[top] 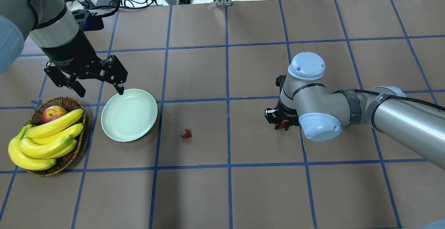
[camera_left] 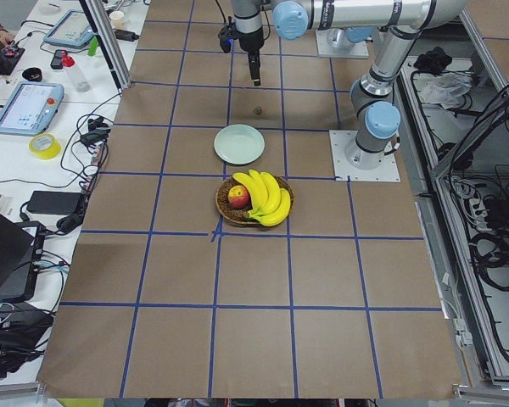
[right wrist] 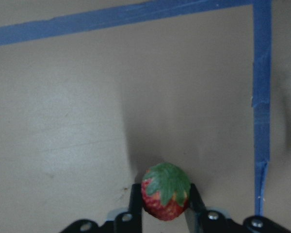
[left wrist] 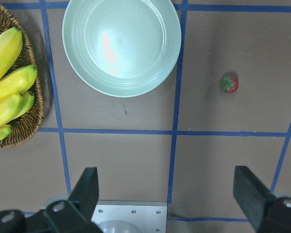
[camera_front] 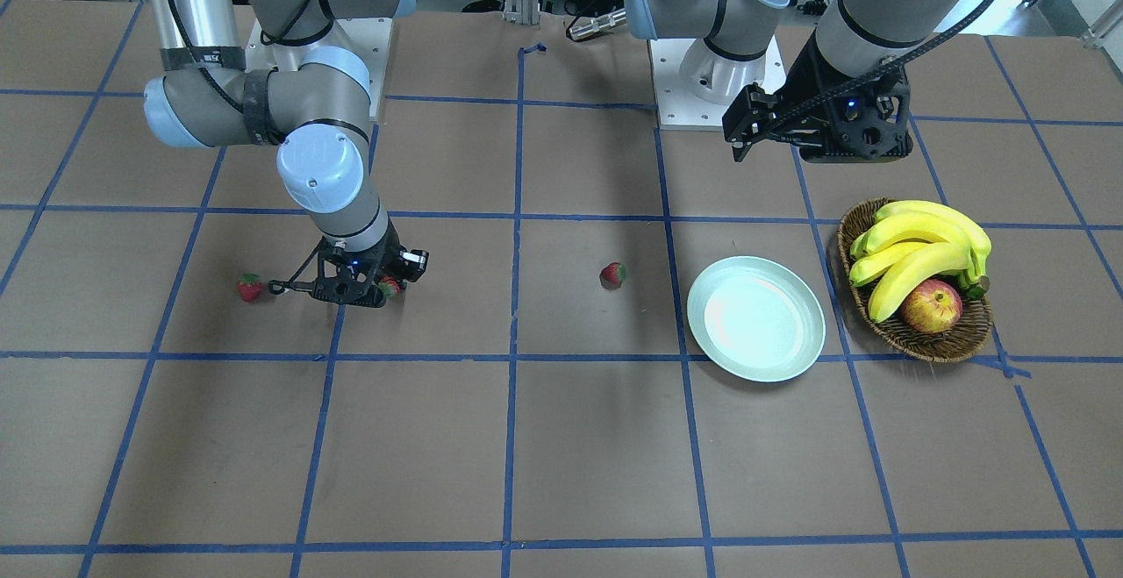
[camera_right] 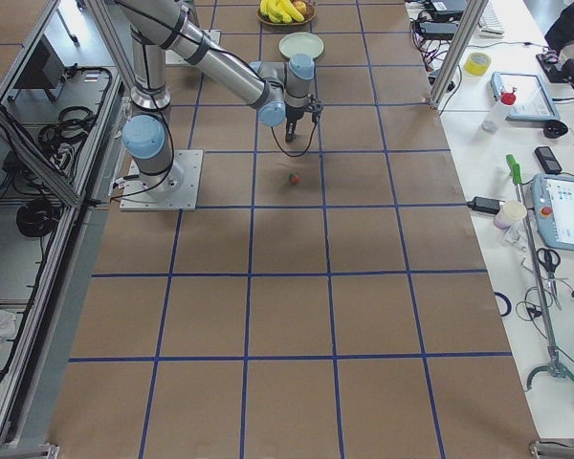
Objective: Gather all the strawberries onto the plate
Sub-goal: 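Move the right gripper to the next strawberry and grasp it, then carry the strawberry and release it beside the first one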
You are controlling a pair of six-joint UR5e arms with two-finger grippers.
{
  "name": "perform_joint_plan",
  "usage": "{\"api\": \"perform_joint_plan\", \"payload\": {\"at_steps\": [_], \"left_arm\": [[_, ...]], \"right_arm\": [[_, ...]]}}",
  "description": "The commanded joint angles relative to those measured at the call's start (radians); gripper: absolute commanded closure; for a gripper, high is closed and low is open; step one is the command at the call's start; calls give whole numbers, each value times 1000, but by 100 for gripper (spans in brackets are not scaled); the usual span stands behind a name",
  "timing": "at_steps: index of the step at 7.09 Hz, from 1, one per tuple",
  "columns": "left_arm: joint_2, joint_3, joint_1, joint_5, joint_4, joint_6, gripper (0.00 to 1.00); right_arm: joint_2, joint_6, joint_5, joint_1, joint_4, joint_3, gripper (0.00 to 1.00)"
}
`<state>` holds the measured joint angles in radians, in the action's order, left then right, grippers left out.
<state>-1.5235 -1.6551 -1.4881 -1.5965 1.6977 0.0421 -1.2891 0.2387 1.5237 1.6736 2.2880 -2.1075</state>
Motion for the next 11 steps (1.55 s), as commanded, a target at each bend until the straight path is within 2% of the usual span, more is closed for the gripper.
{"api": "perform_joint_plan", "payload": {"at_steps": [1,2,4,5,6,7,8,9,11], "left_arm": [[-1,-9,0,-41,-1,7,0],[-3,-11,0,-40,-3,9,0],[-3,-9,-1,-40,-6,10,0],[-6,-9,-1,-40,-9,10,0],[-6,-9,0,-40,-16,10,0],[-4,-9,0,-40,-16,10,0],[-6,-9,0,-40,-21,10,0],[-9,-9,0,-39,-30,10,0],[-9,-11,0,-40,-44,10,0]], "right_arm": [[-12,22,-13,0,-10,24,100],[-12,131,-87,41,-40,70,100],[32,491,-288,212,-21,159,100],[95,633,-337,269,28,212,100],[159,687,-341,314,39,249,100],[174,689,-340,319,45,251,100],[175,691,-341,319,44,250,25],[175,691,-344,319,44,248,0],[160,689,-340,321,33,250,0]]}}
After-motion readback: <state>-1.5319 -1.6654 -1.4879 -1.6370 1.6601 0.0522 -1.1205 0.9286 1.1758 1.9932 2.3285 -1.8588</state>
